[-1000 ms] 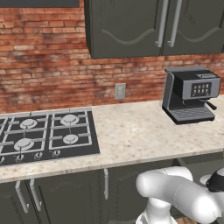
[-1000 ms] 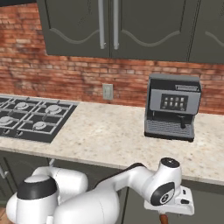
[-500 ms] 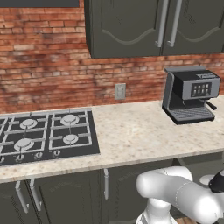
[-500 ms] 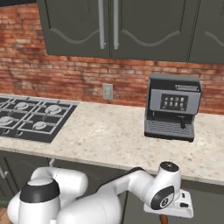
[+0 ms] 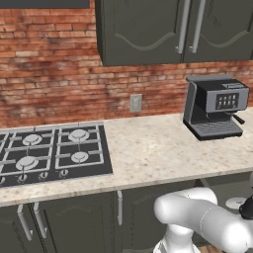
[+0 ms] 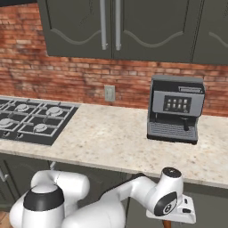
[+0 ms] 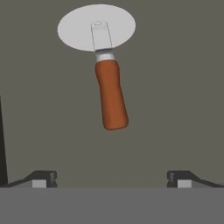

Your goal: Take the pizza cutter from the drawer on the right and place it on the dining counter for cutting.

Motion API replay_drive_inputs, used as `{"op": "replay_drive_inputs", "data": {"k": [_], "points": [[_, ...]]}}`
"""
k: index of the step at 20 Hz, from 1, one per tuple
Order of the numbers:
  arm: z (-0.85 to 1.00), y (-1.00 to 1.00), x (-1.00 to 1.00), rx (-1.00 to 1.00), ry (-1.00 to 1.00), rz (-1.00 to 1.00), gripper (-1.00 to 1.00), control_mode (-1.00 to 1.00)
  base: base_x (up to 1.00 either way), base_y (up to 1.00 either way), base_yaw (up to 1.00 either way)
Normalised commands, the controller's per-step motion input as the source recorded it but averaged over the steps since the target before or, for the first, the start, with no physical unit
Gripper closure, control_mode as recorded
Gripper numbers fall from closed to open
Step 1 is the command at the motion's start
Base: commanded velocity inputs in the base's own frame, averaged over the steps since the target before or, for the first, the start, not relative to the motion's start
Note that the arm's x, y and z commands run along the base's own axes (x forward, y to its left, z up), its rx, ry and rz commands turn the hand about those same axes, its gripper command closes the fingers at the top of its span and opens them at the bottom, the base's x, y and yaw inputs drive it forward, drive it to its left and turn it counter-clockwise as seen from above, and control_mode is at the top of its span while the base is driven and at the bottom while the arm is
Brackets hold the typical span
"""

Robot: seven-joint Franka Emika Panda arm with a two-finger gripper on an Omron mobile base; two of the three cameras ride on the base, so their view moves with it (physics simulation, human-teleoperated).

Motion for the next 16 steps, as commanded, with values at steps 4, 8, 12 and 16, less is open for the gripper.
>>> {"op": "replay_drive_inputs", "data": {"k": [4,8,12,16], "points": [[-0.05,0.00,0.16,0.00,0.00,0.00,-1.00,-1.00,0.00,0.00,0.00],[-0.03,0.00,0.28,0.00,0.00,0.00,-1.00,-1.00,0.00,0.00,0.00],[-0.03,-0.03,0.27,0.03,0.00,0.00,-1.00,-1.00,0.00,0.00,0.00],[-0.17,-0.13,0.19,0.09,0.00,0.00,-1.00,-1.00,0.00,0.00,0.00]]}}
